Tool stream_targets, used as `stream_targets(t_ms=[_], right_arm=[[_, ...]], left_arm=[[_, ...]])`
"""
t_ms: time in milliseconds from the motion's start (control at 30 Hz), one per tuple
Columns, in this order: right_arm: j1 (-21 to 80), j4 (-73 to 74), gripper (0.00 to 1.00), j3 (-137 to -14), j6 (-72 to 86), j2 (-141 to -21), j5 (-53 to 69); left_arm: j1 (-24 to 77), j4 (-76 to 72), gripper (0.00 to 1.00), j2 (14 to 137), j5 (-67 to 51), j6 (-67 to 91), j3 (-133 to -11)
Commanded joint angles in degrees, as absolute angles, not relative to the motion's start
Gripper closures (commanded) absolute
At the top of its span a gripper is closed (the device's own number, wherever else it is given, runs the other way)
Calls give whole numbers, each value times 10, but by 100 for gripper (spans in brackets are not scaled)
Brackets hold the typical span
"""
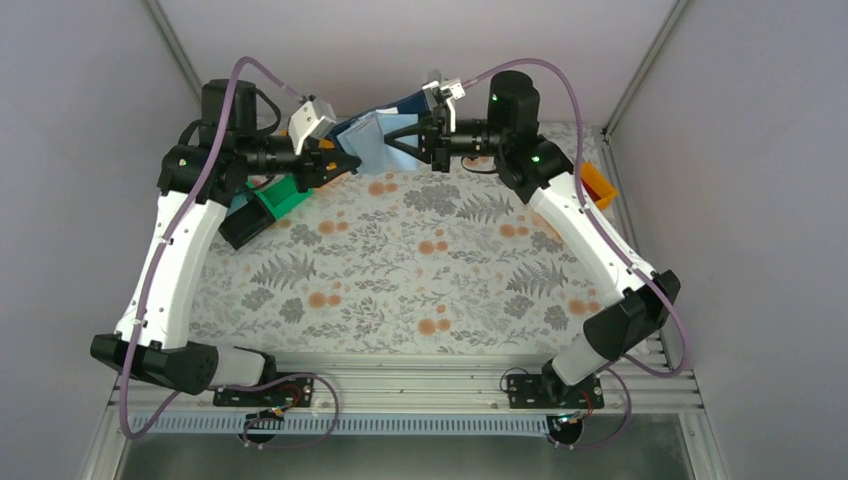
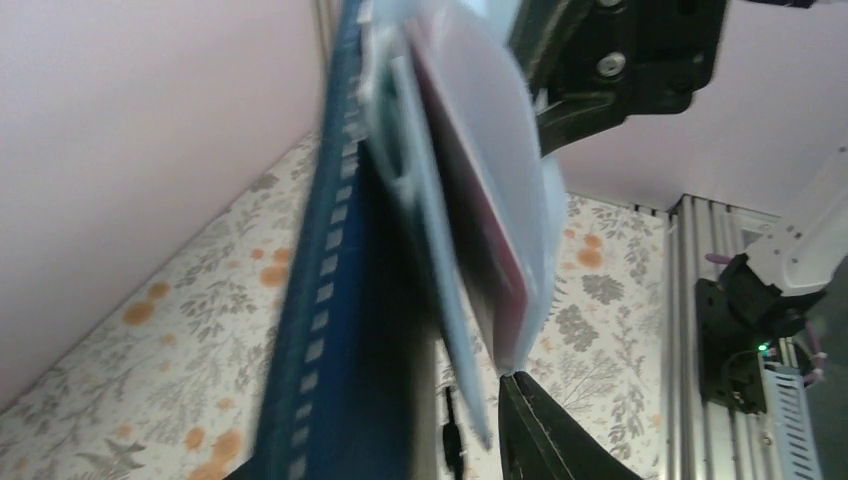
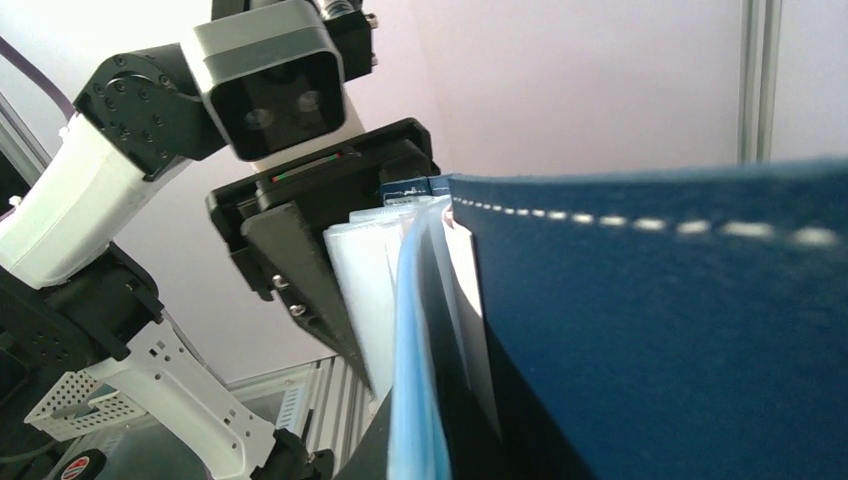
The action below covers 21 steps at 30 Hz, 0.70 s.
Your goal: Take the credit cards out of the card holder
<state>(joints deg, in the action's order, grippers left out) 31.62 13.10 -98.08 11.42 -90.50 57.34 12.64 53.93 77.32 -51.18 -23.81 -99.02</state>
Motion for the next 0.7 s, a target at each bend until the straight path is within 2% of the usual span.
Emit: stream_targets(t_ms=[0, 67, 167, 200, 267, 333, 433, 500, 567, 667], right_arm=[[329, 127, 96, -1001, 109, -919, 596], [329, 127, 96, -1002, 109, -922, 595], [329, 142, 96, -1003, 96, -920, 578], [328, 150, 96, -1002, 90, -918, 567], [326, 164, 95, -996, 81, -911, 543], [320, 173, 89, -989, 81, -902, 508], [319, 207, 66, -992, 76, -897, 412], [319, 228, 42, -991, 71, -894, 345], [322, 242, 29, -986, 62, -887, 311], [339, 245, 3, -967, 44, -859, 248]], left_arm=[[144, 510, 66, 777, -548, -226, -994], [147, 512, 69, 778, -549, -228, -997], [148, 516, 93, 776, -539, -231, -999], [148, 518, 97, 774, -528, -230, -998], [148, 526, 98, 771, -497, -232, -995], [148, 527, 98, 767, -462, -224, -986], [148, 519, 98, 766, -391, -184, -977], [148, 516, 98, 768, -344, -168, -977], [147, 512, 98, 768, -313, -160, -973], [148, 505, 98, 768, -280, -149, -966]])
